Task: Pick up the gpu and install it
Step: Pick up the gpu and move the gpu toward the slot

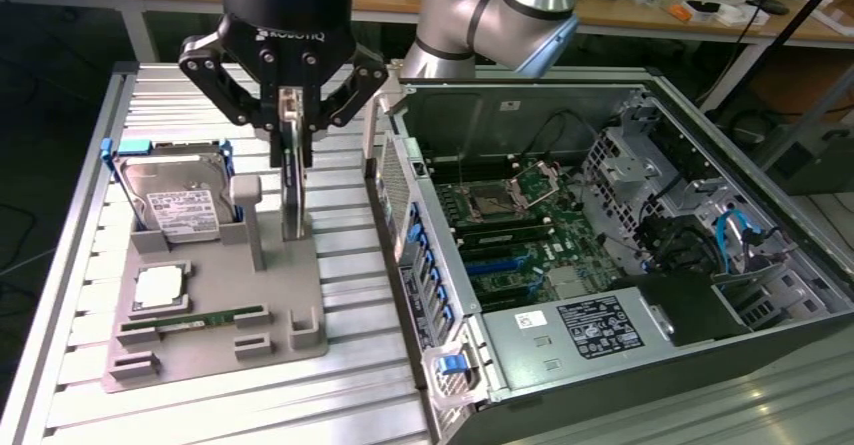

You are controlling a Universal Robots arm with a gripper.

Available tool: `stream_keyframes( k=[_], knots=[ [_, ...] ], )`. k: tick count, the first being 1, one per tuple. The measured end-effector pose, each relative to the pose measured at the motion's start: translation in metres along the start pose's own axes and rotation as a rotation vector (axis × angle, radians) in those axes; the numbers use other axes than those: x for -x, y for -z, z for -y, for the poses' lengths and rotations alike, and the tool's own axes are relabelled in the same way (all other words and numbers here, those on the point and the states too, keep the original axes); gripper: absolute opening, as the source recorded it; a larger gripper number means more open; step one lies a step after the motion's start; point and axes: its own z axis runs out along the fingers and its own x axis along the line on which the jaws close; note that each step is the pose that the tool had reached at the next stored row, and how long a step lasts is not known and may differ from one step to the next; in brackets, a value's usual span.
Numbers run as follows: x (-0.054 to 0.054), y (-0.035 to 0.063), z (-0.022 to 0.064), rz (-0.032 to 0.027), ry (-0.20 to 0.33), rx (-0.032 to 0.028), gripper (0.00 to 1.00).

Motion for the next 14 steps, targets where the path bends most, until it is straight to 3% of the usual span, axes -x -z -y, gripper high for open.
stream_keyframes(
  k=[5,11,14],
  knots=[
    [-0.0004,0.0087,0.0002,0.0001,0.0,0.0001,0.27],
    [0.0,0.0093,0.0002,-0.0001,0.0,-0.0002,0.27],
    [0.0057,0.0094,0.0001,0.0001,0.001,0.0,0.27]
  ],
)
